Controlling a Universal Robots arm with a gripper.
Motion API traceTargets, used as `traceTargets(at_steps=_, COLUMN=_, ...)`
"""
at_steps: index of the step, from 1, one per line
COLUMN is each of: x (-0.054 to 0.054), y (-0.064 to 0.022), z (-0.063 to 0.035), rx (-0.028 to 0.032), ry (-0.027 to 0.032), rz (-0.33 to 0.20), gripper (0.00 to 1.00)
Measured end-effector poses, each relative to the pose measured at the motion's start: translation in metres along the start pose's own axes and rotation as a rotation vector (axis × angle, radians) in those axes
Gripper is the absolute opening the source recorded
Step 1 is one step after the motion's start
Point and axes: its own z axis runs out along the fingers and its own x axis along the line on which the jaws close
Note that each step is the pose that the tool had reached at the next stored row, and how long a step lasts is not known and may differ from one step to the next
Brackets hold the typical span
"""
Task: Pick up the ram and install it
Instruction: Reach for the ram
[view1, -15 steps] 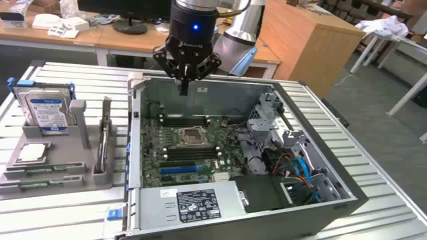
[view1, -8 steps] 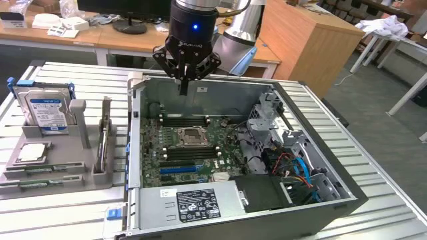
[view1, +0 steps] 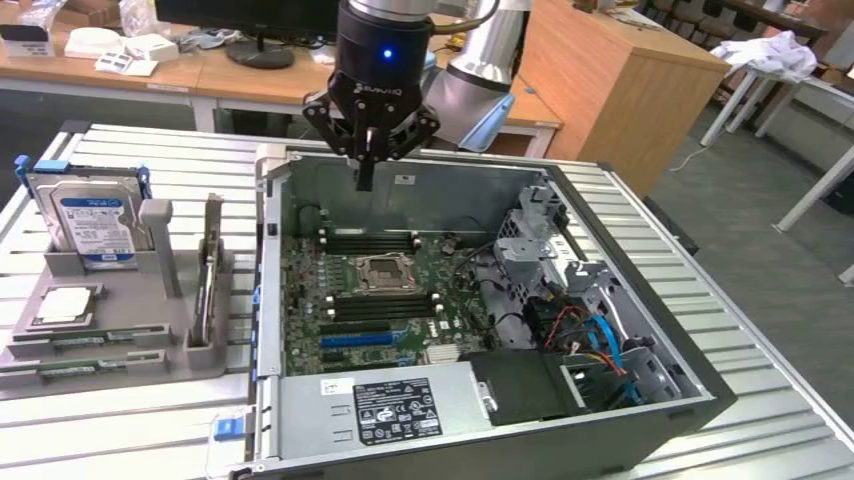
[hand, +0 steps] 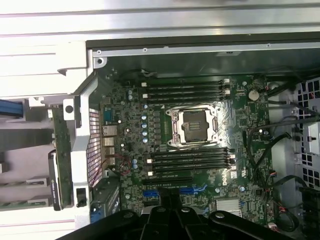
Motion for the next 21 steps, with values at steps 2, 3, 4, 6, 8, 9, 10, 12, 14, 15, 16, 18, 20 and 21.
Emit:
traceTargets(at_steps=2, x=0.002, y=-0.0002, z=0.0, rx=-0.0001, ry=0.0, rz=0.0, gripper=0.11)
traceTargets(at_steps=3, x=0.004, y=-0.0003, z=0.0, rx=-0.0001, ry=0.0, rz=0.0, gripper=0.11)
traceTargets(at_steps=4, x=0.005, y=-0.0004, z=-0.0001, rx=-0.0001, ry=0.0, rz=0.0, gripper=0.11)
traceTargets(at_steps=6, x=0.008, y=-0.0006, z=-0.0002, rx=-0.0001, ry=0.0, rz=0.0, gripper=0.11)
traceTargets(at_steps=8, x=0.011, y=-0.0008, z=-0.0002, rx=-0.0001, ry=-0.0001, rz=0.0, gripper=0.11)
traceTargets(at_steps=9, x=0.013, y=-0.001, z=-0.0003, rx=-0.0001, ry=0.0, rz=0.0, gripper=0.11)
traceTargets(at_steps=10, x=0.015, y=-0.0011, z=-0.0004, rx=-0.0001, ry=0.0, rz=0.0, gripper=0.11)
traceTargets(at_steps=12, x=0.019, y=-0.0014, z=-0.0004, rx=-0.0001, ry=-0.0001, rz=0.0, gripper=0.11)
traceTargets(at_steps=14, x=0.023, y=-0.0017, z=-0.0005, rx=-0.0001, ry=-0.0001, rz=0.0, gripper=0.11)
traceTargets(at_steps=15, x=0.025, y=-0.0019, z=-0.0006, rx=-0.0001, ry=0.0, rz=0.0, gripper=0.11)
traceTargets(at_steps=16, x=0.027, y=-0.002, z=-0.0007, rx=0.0, ry=0.0, rz=0.0, gripper=0.11)
traceTargets(at_steps=18, x=0.03, y=-0.0023, z=-0.0007, rx=0.0, ry=0.0, rz=0.0, gripper=0.11)
traceTargets(at_steps=20, x=0.033, y=-0.0025, z=-0.0008, rx=-0.0001, ry=0.0, rz=0.0, gripper=0.11)
traceTargets(at_steps=21, x=0.035, y=-0.0026, z=-0.0009, rx=0.0, ry=0.0, rz=0.0, gripper=0.11)
